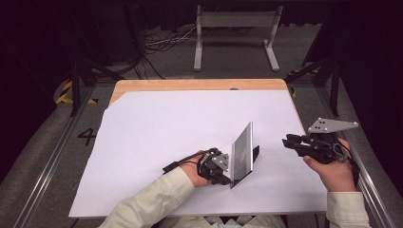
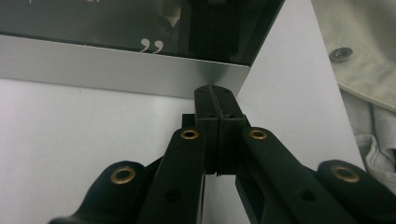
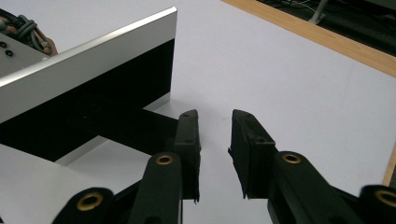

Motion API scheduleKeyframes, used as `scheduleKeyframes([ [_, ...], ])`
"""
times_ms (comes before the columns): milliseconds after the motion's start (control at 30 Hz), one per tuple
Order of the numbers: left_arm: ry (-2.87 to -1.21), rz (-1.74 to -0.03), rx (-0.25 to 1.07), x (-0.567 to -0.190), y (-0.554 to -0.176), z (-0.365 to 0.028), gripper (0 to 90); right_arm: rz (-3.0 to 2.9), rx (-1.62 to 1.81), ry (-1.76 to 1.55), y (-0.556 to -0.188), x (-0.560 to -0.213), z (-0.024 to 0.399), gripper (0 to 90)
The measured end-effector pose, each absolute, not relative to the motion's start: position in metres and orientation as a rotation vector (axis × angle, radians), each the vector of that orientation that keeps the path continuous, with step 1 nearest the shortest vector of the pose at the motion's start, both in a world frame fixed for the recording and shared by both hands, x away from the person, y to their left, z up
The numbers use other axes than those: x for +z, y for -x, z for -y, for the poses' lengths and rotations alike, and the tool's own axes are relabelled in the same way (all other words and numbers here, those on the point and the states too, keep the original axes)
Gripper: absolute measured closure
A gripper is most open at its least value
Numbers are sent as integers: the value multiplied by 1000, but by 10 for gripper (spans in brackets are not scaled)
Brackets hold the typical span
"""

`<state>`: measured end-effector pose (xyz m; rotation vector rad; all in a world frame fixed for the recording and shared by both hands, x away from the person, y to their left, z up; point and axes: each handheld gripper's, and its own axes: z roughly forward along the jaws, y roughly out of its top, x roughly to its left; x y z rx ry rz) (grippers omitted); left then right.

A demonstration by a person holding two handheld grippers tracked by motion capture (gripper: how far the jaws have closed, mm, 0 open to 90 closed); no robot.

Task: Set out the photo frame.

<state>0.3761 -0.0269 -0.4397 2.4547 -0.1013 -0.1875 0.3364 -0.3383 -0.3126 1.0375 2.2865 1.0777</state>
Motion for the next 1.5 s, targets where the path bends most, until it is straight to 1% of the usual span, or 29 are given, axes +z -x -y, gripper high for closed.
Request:
scheduleKeyframes([
  [600,-2417,48,-146,-442,-368,53,900,-2299,1093,-1038,-337,-312,337,698],
  [700,-2410,24,-142,-443,-368,56,900,-2297,1104,-1047,-337,-311,337,670],
  [867,-2389,5,-130,-444,-366,63,900,-2281,1131,-1082,-337,-309,339,595],
  [967,-2377,0,-128,-445,-364,67,900,-2269,1140,-1090,-337,-309,340,570],
  [1267,-2386,-6,-94,-444,-361,82,895,-2245,1152,-1119,-335,-307,342,547],
  [1333,-2370,-27,-100,-445,-361,86,875,-2247,1153,-1117,-335,-306,341,545],
  [1367,-2357,-25,-94,-446,-360,88,848,-2249,1152,-1116,-336,-307,341,544],
  [1400,-2359,-16,-81,-446,-357,89,817,-2250,1150,-1117,-336,-307,340,543],
  [1467,-2362,1,-71,-445,-355,89,803,-2251,1153,-1117,-336,-307,340,542],
  [1500,-2367,12,-71,-445,-355,88,782,-2254,1155,-1116,-336,-306,339,541],
])
